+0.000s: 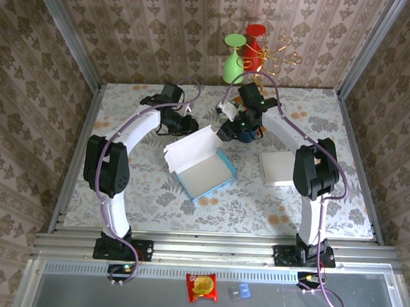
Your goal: Fold the paper box
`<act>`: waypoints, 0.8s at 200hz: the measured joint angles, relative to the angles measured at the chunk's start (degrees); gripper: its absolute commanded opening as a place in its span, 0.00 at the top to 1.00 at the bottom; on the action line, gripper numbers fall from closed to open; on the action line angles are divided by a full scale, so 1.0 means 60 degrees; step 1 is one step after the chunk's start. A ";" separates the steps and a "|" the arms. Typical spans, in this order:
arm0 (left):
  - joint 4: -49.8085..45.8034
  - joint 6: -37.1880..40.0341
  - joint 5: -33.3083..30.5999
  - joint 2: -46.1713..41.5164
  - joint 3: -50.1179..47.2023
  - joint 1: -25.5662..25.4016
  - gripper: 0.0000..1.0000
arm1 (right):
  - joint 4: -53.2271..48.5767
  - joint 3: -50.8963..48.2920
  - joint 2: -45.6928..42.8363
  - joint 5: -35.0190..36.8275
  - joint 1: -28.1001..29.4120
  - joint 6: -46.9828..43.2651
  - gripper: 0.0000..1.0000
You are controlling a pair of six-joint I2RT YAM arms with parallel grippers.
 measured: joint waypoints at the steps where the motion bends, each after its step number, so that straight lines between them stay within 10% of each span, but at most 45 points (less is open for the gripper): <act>1: -0.0004 0.0000 0.0000 0.0000 0.0004 0.0000 0.71 | 0.0000 0.0011 0.0007 -0.0004 0.0004 0.0000 0.48; 77: -0.0186 0.0164 0.0000 0.0062 0.0419 0.0000 0.71 | -0.0113 0.0251 0.0328 -0.0273 0.0095 -0.0066 0.75; 160: -0.0313 0.0219 0.0018 0.0313 0.0612 0.0000 0.72 | -0.0178 0.0266 0.0328 -0.0262 0.0171 -0.0025 0.73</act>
